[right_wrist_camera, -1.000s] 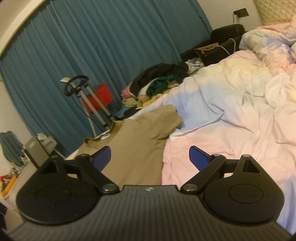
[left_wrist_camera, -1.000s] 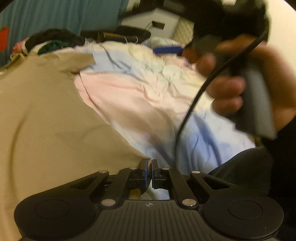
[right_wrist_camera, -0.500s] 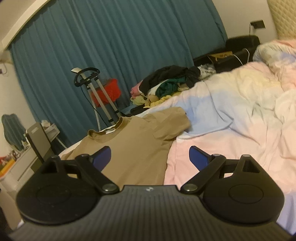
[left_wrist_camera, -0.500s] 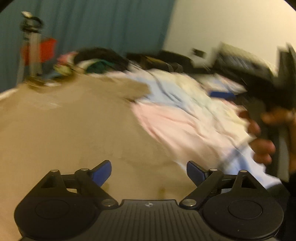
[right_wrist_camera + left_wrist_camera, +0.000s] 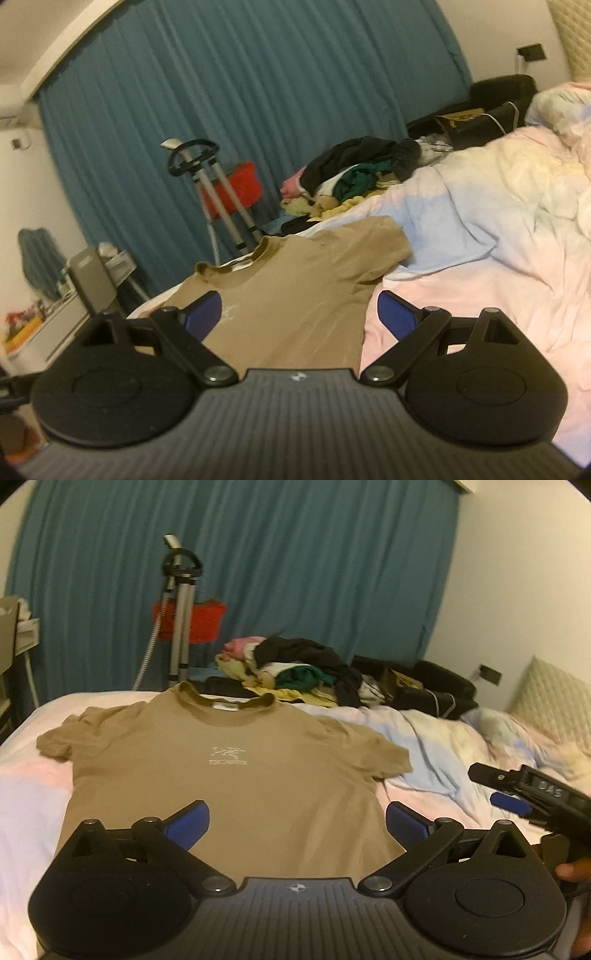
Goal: Fold clothes
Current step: 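Grasp the shirt side with the right gripper and fold it over the body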
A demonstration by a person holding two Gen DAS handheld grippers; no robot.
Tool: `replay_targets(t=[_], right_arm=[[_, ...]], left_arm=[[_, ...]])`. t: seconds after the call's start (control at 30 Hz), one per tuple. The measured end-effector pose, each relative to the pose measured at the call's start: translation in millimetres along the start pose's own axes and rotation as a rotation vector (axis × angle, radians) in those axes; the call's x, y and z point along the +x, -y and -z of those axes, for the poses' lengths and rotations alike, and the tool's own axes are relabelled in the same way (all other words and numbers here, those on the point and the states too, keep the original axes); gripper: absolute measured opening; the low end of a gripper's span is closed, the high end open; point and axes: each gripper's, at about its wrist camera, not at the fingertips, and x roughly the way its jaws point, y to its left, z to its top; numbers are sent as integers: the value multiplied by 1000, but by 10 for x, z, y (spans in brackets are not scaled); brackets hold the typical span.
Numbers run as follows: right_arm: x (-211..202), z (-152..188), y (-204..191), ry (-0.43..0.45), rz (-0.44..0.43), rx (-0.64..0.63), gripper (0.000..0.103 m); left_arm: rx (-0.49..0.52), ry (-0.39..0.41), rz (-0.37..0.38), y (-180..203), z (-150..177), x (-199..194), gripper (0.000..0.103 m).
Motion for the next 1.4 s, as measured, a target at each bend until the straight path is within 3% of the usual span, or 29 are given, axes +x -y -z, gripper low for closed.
replay_targets(t=[0.17, 0.47, 0.57, 0.73, 0.93, 1.0, 1.1, 1.13, 1.17, 1.27, 1.4], right_arm=[[519, 14, 113, -6, 0, 98, 93], [1868, 157, 742, -123, -36, 263, 93], [2210, 161, 864, -91, -47, 260, 93], [2762, 108, 1020, -25, -50, 278, 94], [3193, -128, 1060, 57, -45, 213, 95], [3342, -243, 978, 37, -29, 160, 84], [3496, -348, 815, -14, 32, 71, 51], [3529, -367, 754, -35, 60, 40, 36], [3563, -386, 693, -56, 88, 10, 29], [3526, -461, 526, -58, 132, -32, 16], [3250, -635, 181, 29, 141, -74, 13]], left_arm=[[-12, 11, -50, -64, 57, 46, 103], [-39, 46, -140, -262, 207, 318, 103], [-6, 42, -177, -244, 295, 541, 103], [117, 74, -165, -147, 384, 862, 103], [109, 80, -153, -250, 405, 1238, 103], [104, 84, -164, -300, 403, 1312, 103], [90, 78, -171, -374, 384, 1413, 103], [86, 75, -173, -398, 378, 1447, 103], [80, 73, -175, -423, 371, 1474, 103], [45, 72, -179, -512, 330, 1439, 103], [2, 115, -197, -634, 223, 1261, 103]])
